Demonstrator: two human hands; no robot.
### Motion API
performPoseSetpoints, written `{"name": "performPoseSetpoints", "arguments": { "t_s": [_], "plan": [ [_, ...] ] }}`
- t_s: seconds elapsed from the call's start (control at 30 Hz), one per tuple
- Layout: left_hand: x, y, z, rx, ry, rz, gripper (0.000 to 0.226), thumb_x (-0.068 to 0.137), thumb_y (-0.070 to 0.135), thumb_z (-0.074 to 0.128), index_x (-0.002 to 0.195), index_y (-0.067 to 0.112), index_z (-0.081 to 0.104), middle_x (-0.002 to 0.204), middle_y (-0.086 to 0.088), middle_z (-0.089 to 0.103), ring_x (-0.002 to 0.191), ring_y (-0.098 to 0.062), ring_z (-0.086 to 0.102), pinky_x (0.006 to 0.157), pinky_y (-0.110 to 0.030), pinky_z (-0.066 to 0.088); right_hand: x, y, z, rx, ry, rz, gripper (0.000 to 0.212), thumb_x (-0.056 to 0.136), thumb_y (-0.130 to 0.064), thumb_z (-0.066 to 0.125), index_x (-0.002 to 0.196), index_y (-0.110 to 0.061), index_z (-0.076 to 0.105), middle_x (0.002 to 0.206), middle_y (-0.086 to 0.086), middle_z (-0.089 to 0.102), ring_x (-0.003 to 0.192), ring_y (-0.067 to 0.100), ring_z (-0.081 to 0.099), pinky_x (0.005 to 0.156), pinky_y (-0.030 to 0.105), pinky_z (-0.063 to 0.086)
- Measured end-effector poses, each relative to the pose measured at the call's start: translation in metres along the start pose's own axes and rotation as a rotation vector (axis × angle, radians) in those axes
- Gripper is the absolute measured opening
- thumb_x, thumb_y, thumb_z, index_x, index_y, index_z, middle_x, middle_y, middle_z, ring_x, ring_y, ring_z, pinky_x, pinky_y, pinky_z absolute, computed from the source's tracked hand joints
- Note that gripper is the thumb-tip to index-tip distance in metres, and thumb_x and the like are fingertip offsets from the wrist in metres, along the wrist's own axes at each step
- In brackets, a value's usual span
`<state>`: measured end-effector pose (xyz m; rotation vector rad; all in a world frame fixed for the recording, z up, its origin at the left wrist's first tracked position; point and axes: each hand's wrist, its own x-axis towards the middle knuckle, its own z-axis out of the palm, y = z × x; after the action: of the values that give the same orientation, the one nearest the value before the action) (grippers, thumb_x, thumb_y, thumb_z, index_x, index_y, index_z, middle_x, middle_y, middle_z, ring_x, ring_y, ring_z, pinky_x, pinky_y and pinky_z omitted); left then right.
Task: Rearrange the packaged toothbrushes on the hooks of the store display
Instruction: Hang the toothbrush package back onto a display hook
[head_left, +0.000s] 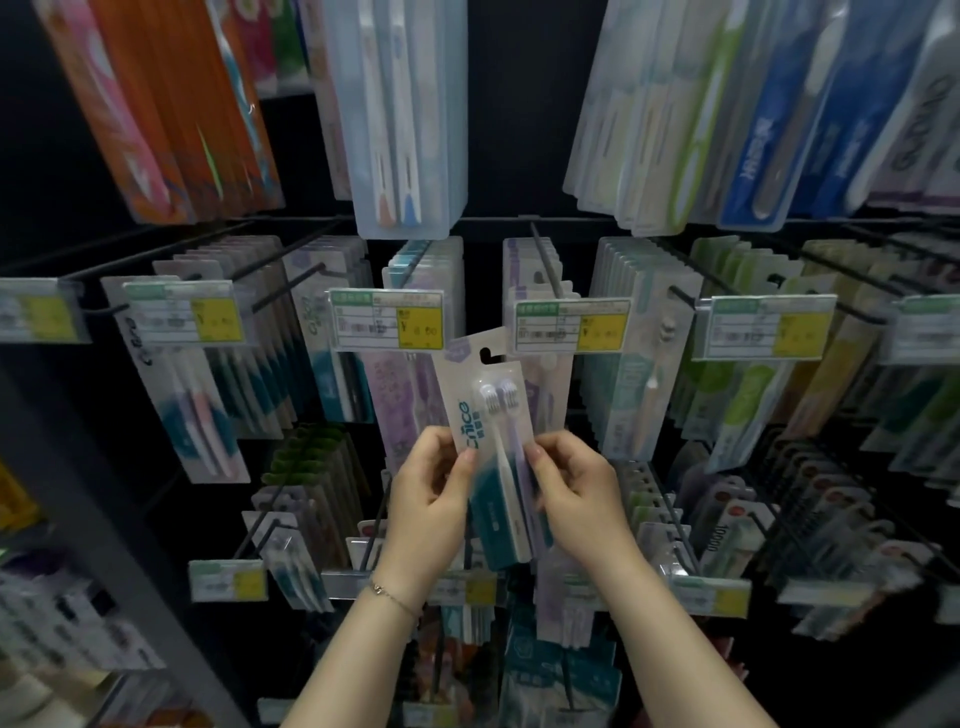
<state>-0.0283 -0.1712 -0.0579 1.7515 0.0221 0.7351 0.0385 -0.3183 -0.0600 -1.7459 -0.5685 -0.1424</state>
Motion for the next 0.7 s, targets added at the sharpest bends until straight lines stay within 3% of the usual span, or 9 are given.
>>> {"name": "performPoseSetpoints", "arguments": {
  "t_s": [0.13, 0.3, 0.53, 0.7],
  "plan": [
    [0.002, 0.004, 0.009, 0.002, -0.005, 0.010, 0.019, 0.099, 0.030, 0.055, 0.092, 0.012, 0.057, 0.090, -0.016, 0.063, 0.085, -0.035, 0.062, 0.079, -0.059, 0.052, 0.002, -0.001, -0.009, -0.019, 0.002, -0.012, 0.018, 0.099, -0.020, 0.055, 0.085, -0.028, 0.063, 0.071, -0.018, 0.064, 0.061, 0.002, 0.060, 0.058, 0.014, 0.043],
    [0.004, 0.007, 0.010, -0.023, 0.006, 0.000, 0.009, 0.100, 0.018, 0.054, 0.094, 0.015, 0.060, 0.090, 0.001, 0.069, 0.084, -0.019, 0.066, 0.074, -0.039, 0.055, 0.005, -0.003, -0.009, -0.019, -0.022, -0.026, 0.016, 0.099, -0.018, 0.055, 0.086, -0.022, 0.064, 0.069, -0.018, 0.063, 0.060, 0.003, 0.059, 0.058, 0.015, 0.043],
    [0.003, 0.006, -0.012, -0.006, 0.089, 0.022, 0.020, 0.098, 0.029, 0.053, 0.093, 0.010, 0.058, 0.088, -0.011, 0.064, 0.083, -0.034, 0.062, 0.076, -0.056, 0.052, 0.009, -0.007, 0.014, -0.006, -0.089, -0.052, 0.018, 0.099, -0.020, 0.055, 0.086, -0.029, 0.063, 0.071, -0.018, 0.065, 0.063, 0.003, 0.061, 0.059, 0.017, 0.044],
    [-0.002, 0.003, -0.038, -0.041, 0.154, -0.021, 0.016, 0.099, 0.023, 0.052, 0.092, 0.010, 0.059, 0.086, -0.004, 0.065, 0.080, -0.029, 0.062, 0.071, -0.045, 0.053, 0.008, -0.011, 0.045, 0.008, -0.128, -0.092, 0.016, 0.099, -0.021, 0.056, 0.087, -0.027, 0.064, 0.077, -0.012, 0.065, 0.069, 0.006, 0.062, 0.060, 0.018, 0.045]
  ]
}}
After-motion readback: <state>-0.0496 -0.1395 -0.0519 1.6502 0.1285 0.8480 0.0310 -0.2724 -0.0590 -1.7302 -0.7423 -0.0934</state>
